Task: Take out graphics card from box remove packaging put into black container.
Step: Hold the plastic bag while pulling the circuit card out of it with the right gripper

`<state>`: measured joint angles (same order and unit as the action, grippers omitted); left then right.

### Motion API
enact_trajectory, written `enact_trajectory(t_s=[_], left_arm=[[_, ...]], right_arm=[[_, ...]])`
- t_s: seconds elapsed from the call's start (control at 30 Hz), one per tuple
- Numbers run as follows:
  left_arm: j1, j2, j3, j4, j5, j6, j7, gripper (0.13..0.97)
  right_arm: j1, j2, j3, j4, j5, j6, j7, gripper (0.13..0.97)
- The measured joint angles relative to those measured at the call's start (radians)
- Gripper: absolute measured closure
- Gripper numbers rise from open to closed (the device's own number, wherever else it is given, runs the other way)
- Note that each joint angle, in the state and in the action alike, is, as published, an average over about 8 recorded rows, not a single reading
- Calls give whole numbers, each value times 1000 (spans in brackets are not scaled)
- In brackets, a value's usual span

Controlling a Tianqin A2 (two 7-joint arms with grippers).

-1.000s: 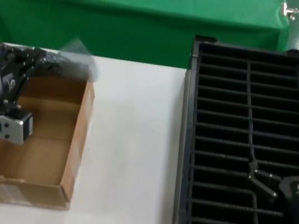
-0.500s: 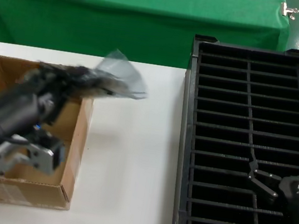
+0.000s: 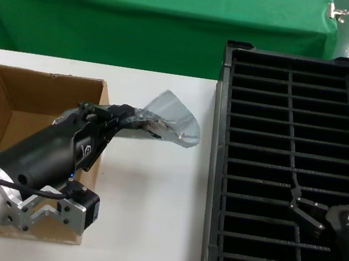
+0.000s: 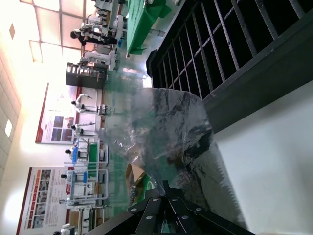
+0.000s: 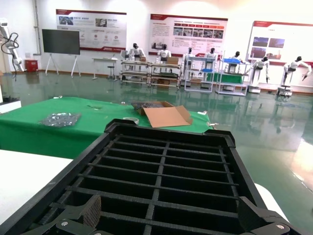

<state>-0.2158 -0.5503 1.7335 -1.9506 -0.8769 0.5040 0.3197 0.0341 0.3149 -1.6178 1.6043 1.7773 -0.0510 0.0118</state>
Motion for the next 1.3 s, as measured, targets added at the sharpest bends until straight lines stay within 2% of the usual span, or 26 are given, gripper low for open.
enact_trajectory(t_s=[0.2, 0.5, 0.8, 1.07, 1.23, 1.3], left_arm=[[0, 0, 0, 0, 0, 0, 0, 958], [0, 0, 0, 0, 0, 0, 0, 958], [0, 0, 0, 0, 0, 0, 0, 958], [0, 0, 0, 0, 0, 0, 0, 958], [0, 0, 0, 0, 0, 0, 0, 958], [0, 0, 0, 0, 0, 0, 0, 958]], right_arm=[[3, -6, 9, 4, 6, -21, -9, 129], [43, -19, 29, 61, 59, -158, -45, 129], [112, 38, -67, 125, 32, -199, 14, 156], [189, 69, -195, 132, -107, -146, 150, 239], [208, 24, -192, 120, -274, -165, 248, 251], [205, -6, -175, 120, -356, -197, 289, 291]])
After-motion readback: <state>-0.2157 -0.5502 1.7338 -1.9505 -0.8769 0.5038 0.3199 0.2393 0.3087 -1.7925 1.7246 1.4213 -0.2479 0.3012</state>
